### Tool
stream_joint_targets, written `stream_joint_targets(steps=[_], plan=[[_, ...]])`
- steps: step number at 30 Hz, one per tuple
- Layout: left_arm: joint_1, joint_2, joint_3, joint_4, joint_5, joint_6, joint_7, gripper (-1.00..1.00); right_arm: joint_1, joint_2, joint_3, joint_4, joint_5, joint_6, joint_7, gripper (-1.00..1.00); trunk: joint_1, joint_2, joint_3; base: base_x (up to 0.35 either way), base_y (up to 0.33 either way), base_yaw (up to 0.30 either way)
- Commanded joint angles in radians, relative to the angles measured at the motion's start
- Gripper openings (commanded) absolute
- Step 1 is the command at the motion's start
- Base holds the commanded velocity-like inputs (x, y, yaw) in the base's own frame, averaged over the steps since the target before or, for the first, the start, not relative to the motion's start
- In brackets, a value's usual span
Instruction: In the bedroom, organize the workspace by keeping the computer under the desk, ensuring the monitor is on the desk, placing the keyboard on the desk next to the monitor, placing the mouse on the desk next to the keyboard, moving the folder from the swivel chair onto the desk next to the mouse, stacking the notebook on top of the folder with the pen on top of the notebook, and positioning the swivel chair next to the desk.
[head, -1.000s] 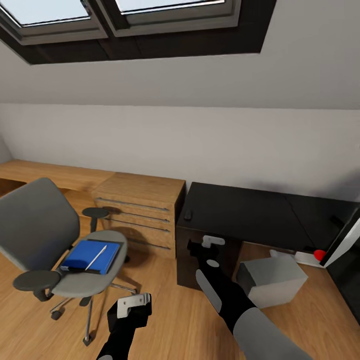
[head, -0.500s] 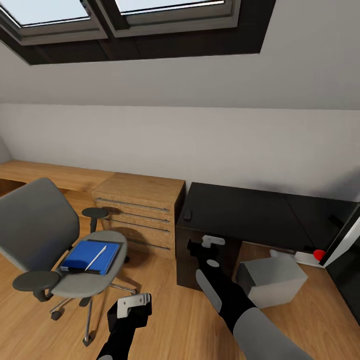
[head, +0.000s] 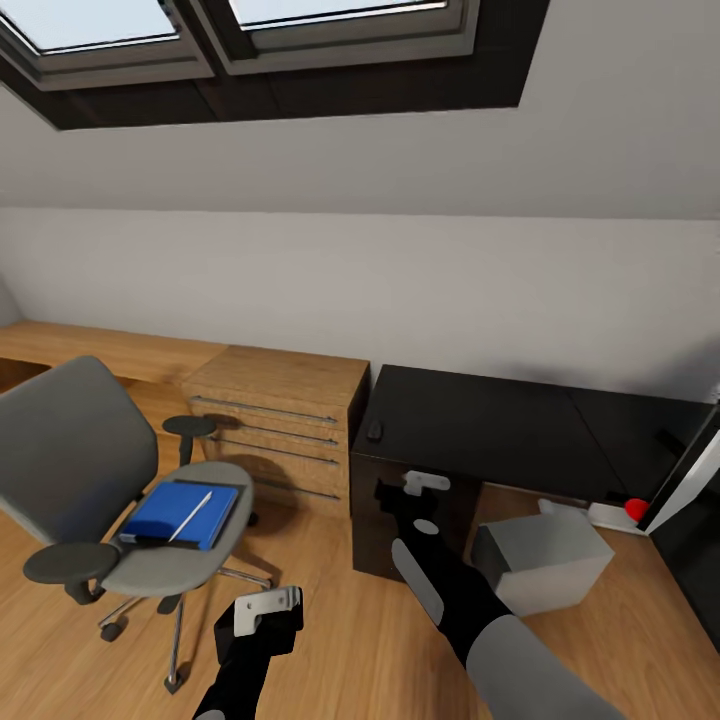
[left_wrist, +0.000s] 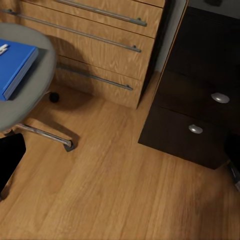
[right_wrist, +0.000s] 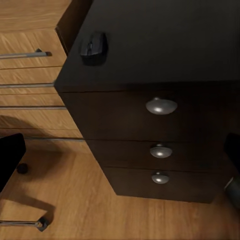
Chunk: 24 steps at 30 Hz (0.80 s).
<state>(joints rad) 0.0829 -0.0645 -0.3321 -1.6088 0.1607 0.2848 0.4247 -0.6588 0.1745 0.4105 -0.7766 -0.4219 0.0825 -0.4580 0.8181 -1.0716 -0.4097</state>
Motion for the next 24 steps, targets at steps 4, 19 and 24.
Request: stream_joint_targets(steps=[4,19,24], plan=[[0.0,0.0,-0.001,-0.002,0.008,0.003,0.006,1.0,-0.001,0.0,0.002,0.0,-0.003,0.005,-0.006,1.0,0.0,-0.001,0.001,0.0,0.0,-0.165],[0.0,0.0,0.0,-0.002,0.008,0.002,0.006,1.0,0.0,0.0,0.001,0.0,-0.002,0.004,-0.007,1.0,0.0,-0.001,0.012,0.0,0.0,-0.241],[0.0,0.001,0.03,-0.002,0.009,0.002,0.006,1.0,0.059,0.0,0.001,-0.059,0.001,0.004,-0.011,1.0,0.0,-0.001,0.016,0.0,0.0,-0.264]])
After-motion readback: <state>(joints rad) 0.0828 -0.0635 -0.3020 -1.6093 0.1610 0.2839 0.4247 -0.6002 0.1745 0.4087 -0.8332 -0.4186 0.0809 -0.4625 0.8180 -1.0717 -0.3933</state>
